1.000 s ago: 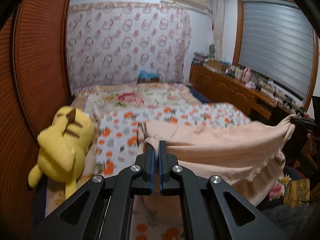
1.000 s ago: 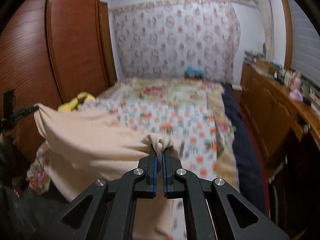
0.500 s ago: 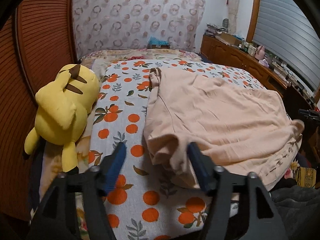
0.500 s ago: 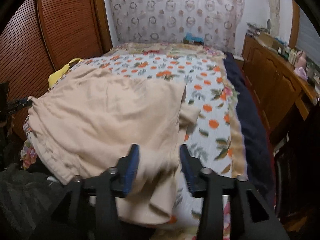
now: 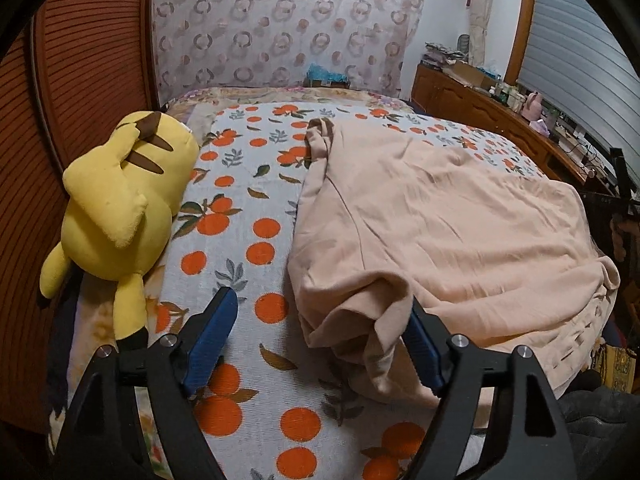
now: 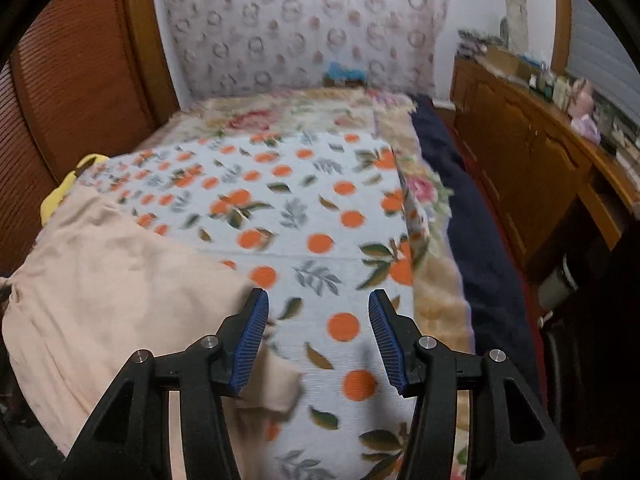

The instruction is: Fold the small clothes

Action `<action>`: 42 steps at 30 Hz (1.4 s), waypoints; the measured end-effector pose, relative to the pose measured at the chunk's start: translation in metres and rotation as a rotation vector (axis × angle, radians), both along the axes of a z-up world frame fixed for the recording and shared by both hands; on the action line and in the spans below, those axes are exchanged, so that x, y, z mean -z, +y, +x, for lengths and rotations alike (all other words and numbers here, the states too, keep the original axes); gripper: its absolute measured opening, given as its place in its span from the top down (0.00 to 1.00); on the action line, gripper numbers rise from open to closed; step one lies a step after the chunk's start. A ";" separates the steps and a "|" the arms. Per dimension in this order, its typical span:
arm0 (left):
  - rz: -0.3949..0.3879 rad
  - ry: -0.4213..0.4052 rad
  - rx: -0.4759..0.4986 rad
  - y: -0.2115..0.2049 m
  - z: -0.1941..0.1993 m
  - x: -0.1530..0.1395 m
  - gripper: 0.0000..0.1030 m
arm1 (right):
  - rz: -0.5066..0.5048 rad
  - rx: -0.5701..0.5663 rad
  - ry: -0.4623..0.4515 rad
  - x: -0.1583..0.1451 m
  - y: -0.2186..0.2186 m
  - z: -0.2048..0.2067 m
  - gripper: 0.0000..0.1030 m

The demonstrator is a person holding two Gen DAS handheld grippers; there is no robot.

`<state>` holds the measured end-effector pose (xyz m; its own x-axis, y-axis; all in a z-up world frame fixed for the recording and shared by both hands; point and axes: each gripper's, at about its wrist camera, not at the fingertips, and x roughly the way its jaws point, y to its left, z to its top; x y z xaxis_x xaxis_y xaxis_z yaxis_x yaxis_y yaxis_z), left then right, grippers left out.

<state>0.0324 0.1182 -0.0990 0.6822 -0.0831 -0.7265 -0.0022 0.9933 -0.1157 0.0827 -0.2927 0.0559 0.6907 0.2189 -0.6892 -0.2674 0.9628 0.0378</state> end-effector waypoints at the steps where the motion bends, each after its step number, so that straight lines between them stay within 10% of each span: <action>1: 0.001 0.005 0.002 -0.001 0.001 0.002 0.22 | 0.001 -0.005 0.018 0.005 -0.002 0.002 0.47; 18: -0.006 0.037 0.010 -0.003 0.004 0.017 0.22 | -0.030 -0.191 0.051 0.024 0.052 0.023 0.48; 21: -0.003 0.035 0.009 -0.004 0.004 0.017 0.22 | -0.026 -0.234 0.029 0.021 0.056 0.025 0.85; 25: -0.005 0.036 0.011 -0.004 0.004 0.017 0.22 | -0.057 -0.215 -0.076 0.004 0.050 0.017 0.91; 31: 0.004 0.037 0.012 -0.004 0.005 0.017 0.22 | -0.015 -0.001 -0.334 -0.038 0.024 0.001 0.85; 34: 0.004 0.037 0.013 -0.004 0.005 0.017 0.22 | -0.089 0.057 -0.273 -0.030 0.025 0.017 0.50; 42: 0.005 0.048 0.011 -0.005 0.006 0.016 0.22 | -0.080 0.059 -0.114 -0.001 0.019 0.031 0.50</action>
